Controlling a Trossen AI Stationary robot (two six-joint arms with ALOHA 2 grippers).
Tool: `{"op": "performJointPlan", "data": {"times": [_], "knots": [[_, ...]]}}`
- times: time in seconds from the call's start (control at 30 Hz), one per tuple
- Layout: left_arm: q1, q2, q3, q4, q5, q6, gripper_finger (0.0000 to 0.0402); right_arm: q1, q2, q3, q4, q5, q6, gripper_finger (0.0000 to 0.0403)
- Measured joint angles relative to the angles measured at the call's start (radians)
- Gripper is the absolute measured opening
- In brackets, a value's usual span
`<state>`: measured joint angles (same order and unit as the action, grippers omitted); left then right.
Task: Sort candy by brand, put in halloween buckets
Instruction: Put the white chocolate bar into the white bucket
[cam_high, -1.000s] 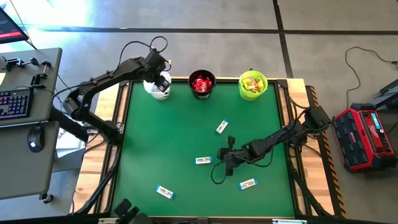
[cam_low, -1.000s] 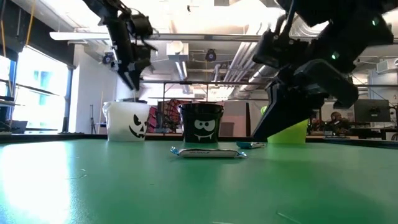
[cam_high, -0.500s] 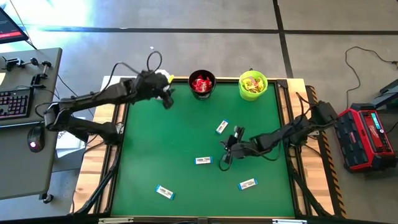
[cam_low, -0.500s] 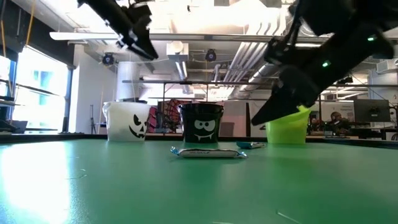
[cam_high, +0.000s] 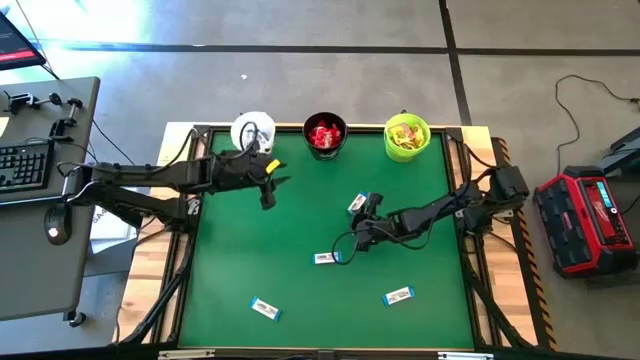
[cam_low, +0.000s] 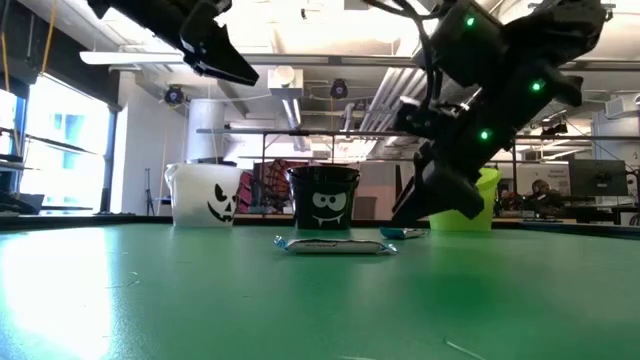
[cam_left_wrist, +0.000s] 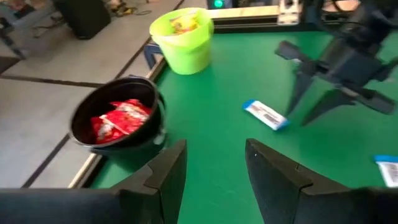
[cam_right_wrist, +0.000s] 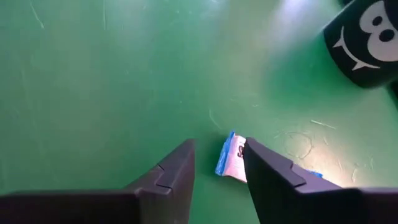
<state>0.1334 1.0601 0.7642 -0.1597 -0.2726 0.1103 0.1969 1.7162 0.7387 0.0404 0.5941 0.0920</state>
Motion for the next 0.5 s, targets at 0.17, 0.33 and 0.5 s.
{"op": "performJointPlan", "data": {"times": [0.17, 0.33, 0.5], "knots": [[-0.061, 0.006, -0.001, 0.002, -0.001, -0.003, 0.0156, -0.028, 0.037, 0.001, -0.011, -0.011, -0.023, 0.0095], [-0.101, 0.006, -0.001, 0.002, -0.003, -0.009, 0.0156, -0.063, 0.046, 0.001, -0.023, -0.018, 0.008, 0.0074], [-0.131, 0.006, 0.0, 0.002, -0.004, -0.023, 0.0156, -0.094, 0.046, 0.002, -0.026, -0.038, 0.013, 0.0012]]}}
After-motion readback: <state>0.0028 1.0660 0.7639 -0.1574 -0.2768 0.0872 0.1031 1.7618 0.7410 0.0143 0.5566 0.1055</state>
